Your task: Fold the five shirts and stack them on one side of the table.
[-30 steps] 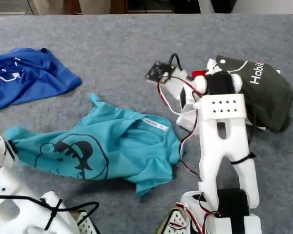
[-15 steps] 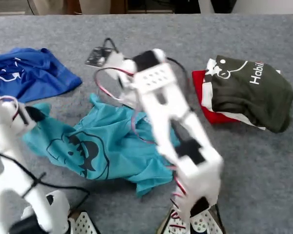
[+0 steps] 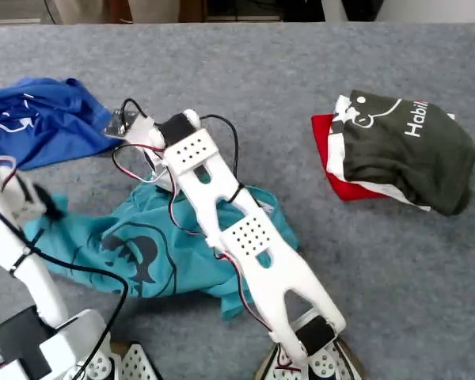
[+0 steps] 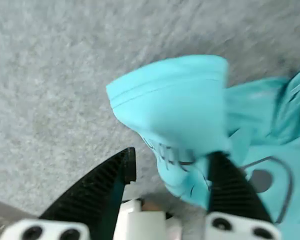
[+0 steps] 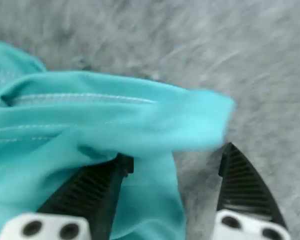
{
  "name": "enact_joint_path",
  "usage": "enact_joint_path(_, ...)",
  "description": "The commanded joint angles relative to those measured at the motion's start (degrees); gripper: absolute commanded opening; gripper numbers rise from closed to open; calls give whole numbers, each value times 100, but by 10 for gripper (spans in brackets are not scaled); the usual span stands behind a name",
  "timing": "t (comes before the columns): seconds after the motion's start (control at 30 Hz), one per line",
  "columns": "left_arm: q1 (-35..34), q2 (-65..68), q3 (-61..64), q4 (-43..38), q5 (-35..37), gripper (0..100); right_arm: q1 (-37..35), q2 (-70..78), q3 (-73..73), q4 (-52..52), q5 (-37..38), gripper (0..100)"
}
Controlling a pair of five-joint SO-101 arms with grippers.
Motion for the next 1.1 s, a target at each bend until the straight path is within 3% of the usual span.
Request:
enact_joint_path(0.0,-334,-57,316,26,-941,57,31,-189,13,123,-123,228)
enact_joint_path(0.03,-431,-57,440,35,-1240,12,31,-295,277,123,-185,189)
enact_joint_path(0.2,-1284,-57,862,26,-2365,19,180,-989,1921,114,-448,0)
enact_joint_path(0.5,-2629,-48,914,26,-3824,19,796,-2475,4321,114,-132,1)
enact_joint_path(0.83,-3763,-4,914,26,-5257,19,1877,-5226,6835,-229,343,1)
enact_joint_path(1.07,-3666,-66,844,44,-5495,20,1930,-6703,9349,-1644,448,1)
